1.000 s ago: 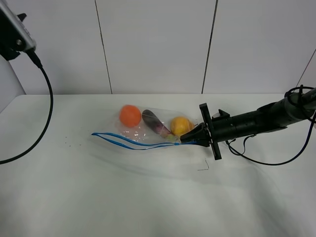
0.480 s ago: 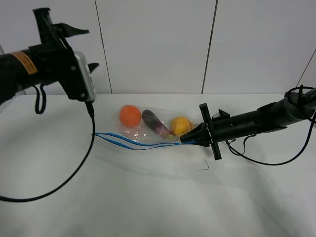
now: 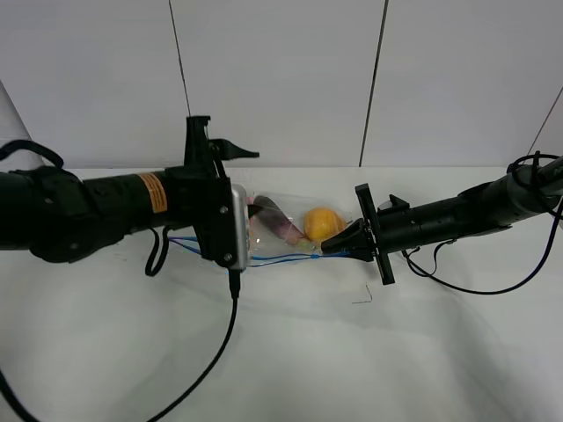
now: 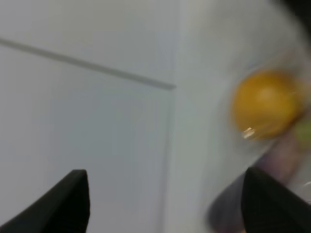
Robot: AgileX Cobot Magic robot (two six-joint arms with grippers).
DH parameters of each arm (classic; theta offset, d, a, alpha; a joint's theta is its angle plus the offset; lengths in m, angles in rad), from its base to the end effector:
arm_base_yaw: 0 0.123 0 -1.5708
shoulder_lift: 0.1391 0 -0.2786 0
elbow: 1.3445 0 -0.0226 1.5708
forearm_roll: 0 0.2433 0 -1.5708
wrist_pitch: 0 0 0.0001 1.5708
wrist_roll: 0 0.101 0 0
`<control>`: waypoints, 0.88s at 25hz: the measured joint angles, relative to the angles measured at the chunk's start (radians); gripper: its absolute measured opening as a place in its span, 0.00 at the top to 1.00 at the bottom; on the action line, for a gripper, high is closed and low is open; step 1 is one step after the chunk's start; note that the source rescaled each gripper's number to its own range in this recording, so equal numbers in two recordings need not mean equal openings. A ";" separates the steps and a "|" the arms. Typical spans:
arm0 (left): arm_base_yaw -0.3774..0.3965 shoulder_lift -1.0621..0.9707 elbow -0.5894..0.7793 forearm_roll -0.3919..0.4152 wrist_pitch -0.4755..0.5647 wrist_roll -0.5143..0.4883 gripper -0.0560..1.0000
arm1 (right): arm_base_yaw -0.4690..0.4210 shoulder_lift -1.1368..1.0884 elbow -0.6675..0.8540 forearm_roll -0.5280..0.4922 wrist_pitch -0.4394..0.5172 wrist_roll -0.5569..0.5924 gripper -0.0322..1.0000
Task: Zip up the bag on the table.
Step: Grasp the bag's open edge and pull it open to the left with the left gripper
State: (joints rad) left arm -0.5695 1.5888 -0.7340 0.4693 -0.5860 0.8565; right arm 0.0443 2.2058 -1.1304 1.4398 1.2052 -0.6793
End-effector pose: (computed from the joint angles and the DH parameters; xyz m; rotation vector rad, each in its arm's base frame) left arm 0.2639 -0.1989 0.2228 1.5306 0.9549 0.2628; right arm 0.3525 0.1093 0.0946 -0.4027 -2.4712 -1.6973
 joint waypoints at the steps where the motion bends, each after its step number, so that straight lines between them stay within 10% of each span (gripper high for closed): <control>1: -0.022 0.002 0.016 0.000 -0.007 -0.007 0.00 | 0.000 0.000 0.000 0.000 0.000 0.000 0.97; 22: -0.108 0.301 0.044 0.000 -0.354 -0.134 0.00 | 0.000 0.000 0.000 -0.002 -0.001 -0.008 0.97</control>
State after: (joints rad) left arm -0.6776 1.8895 -0.6901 0.4691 -0.9402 0.7230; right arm 0.0443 2.2058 -1.1304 1.4381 1.2043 -0.6876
